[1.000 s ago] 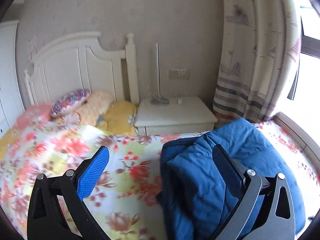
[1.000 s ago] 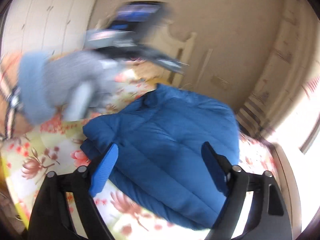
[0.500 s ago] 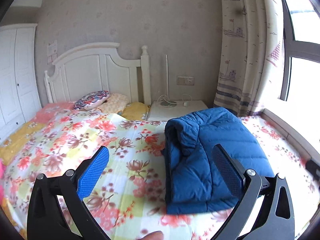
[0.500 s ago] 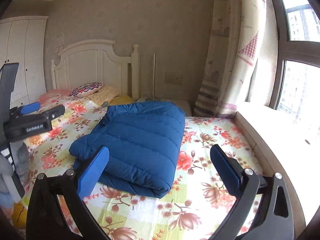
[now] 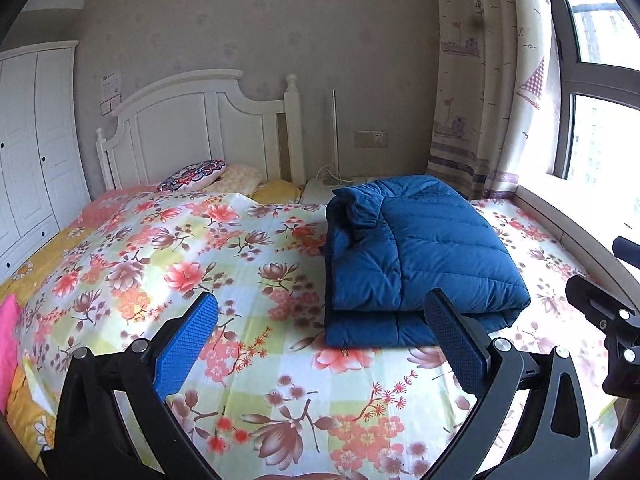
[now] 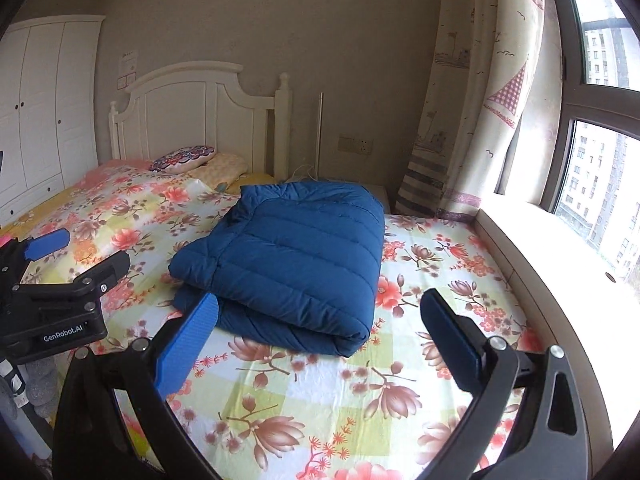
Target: Fold large clothes
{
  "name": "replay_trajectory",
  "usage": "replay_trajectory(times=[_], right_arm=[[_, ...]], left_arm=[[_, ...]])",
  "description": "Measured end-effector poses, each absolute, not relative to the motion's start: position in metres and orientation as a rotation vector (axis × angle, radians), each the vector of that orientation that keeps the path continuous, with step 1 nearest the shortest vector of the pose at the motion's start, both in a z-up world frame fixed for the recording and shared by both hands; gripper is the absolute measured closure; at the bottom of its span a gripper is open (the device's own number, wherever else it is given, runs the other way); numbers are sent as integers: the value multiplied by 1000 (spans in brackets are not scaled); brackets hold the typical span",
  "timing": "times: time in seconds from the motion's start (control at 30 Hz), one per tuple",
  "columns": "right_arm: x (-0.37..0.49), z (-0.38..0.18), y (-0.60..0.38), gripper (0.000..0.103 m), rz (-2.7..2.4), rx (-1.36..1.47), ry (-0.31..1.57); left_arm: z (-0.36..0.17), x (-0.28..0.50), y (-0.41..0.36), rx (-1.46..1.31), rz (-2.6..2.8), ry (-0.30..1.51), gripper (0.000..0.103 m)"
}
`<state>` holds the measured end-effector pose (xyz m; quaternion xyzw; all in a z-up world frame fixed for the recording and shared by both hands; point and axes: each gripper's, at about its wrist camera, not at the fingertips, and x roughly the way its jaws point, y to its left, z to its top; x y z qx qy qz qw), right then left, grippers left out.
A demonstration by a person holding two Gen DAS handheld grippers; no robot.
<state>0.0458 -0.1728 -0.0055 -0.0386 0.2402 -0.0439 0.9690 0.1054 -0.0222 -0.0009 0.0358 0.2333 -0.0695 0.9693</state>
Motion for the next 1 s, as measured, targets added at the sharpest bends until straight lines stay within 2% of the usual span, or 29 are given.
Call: replay_trajectory(times=[1.0], right_arm=[[47,-16,-162,3,-66,-98,523]], left_arm=[[-5,100,-25,86,-136,479,4]])
